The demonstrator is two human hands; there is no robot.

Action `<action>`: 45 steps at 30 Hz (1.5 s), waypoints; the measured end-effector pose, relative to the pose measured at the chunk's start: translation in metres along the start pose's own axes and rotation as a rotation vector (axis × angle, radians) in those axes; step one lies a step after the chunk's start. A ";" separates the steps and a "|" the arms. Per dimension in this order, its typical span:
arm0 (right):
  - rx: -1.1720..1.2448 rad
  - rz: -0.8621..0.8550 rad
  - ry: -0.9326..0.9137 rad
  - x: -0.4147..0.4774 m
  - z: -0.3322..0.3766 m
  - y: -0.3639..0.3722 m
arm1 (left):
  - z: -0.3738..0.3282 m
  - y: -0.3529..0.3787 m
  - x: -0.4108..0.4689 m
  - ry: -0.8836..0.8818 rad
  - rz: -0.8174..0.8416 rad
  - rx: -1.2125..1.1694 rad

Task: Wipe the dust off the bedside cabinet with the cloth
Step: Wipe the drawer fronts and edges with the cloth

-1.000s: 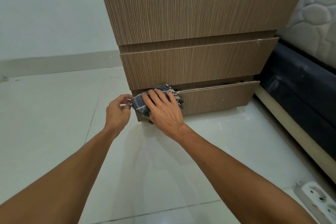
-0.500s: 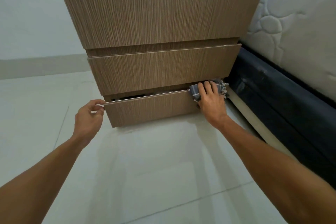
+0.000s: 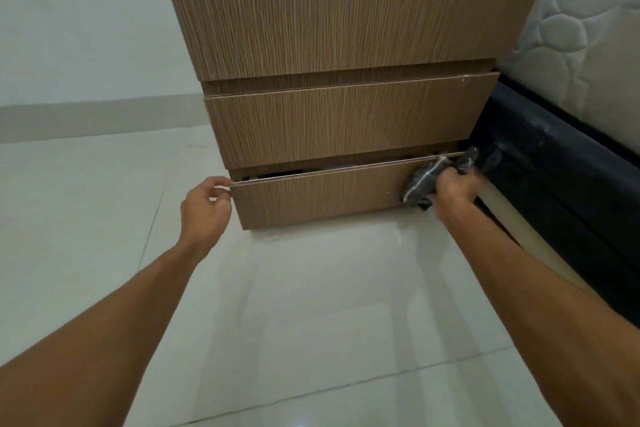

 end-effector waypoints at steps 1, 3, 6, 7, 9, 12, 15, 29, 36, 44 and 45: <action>0.041 0.028 0.050 -0.003 -0.004 0.014 | -0.001 0.000 -0.001 -0.007 -0.003 -0.002; 0.085 0.066 0.125 -0.020 -0.009 0.040 | -0.003 -0.001 -0.002 -0.019 -0.008 -0.006; 0.101 0.131 0.205 -0.062 -0.011 0.069 | -0.005 -0.003 -0.003 -0.026 -0.012 -0.016; 0.104 0.139 0.215 -0.070 -0.016 0.077 | -0.005 -0.003 -0.004 -0.025 -0.014 -0.018; 0.106 0.158 0.276 -0.089 -0.029 0.093 | -0.005 -0.003 -0.006 -0.017 -0.016 -0.019; 0.131 0.263 0.399 -0.129 -0.049 0.118 | -0.006 -0.003 -0.007 -0.013 -0.013 -0.010; 0.205 0.429 0.569 -0.186 -0.050 0.142 | -0.008 -0.004 -0.008 -0.008 0.002 -0.013; 0.393 0.420 0.686 -0.160 -0.053 0.112 | -0.010 -0.005 -0.009 -0.019 0.000 0.018; 0.306 0.094 0.514 -0.046 -0.043 0.045 | -0.009 -0.001 -0.009 0.009 -0.023 0.038; 0.198 -0.301 0.017 0.003 -0.010 -0.022 | -0.011 0.001 -0.010 0.004 -0.042 0.026; 0.166 -0.265 0.013 0.000 -0.011 -0.014 | -0.011 0.001 -0.011 -0.002 -0.046 0.021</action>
Point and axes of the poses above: each hand's wrist, its own x-axis towards the middle knuckle, its own y-axis out of the palm, z = x × y, the point moved 3 cm from there along x, towards the middle knuckle, and after that the axes turned 7 degrees about -y, right-handed, at the moved point
